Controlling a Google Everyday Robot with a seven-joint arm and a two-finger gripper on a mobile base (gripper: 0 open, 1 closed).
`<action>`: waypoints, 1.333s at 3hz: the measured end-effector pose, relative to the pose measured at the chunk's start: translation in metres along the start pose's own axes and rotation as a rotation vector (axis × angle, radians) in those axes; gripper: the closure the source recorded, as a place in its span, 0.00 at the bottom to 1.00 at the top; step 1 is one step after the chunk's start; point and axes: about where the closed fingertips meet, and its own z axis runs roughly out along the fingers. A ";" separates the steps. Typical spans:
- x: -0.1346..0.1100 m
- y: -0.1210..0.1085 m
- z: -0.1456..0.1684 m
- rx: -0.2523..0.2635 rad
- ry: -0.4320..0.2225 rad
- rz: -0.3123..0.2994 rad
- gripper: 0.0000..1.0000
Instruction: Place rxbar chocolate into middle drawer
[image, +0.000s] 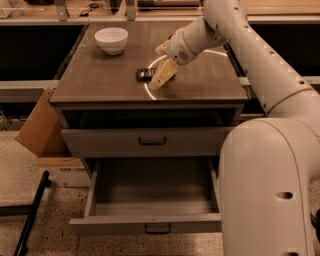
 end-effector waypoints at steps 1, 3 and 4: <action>0.011 -0.008 0.008 0.003 0.005 0.026 0.00; 0.025 -0.019 0.019 -0.001 0.021 0.067 0.18; 0.030 -0.020 0.023 -0.011 0.026 0.087 0.39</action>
Offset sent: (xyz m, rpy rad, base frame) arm 0.0321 -0.0147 -0.0195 -0.0065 0.0415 -0.0637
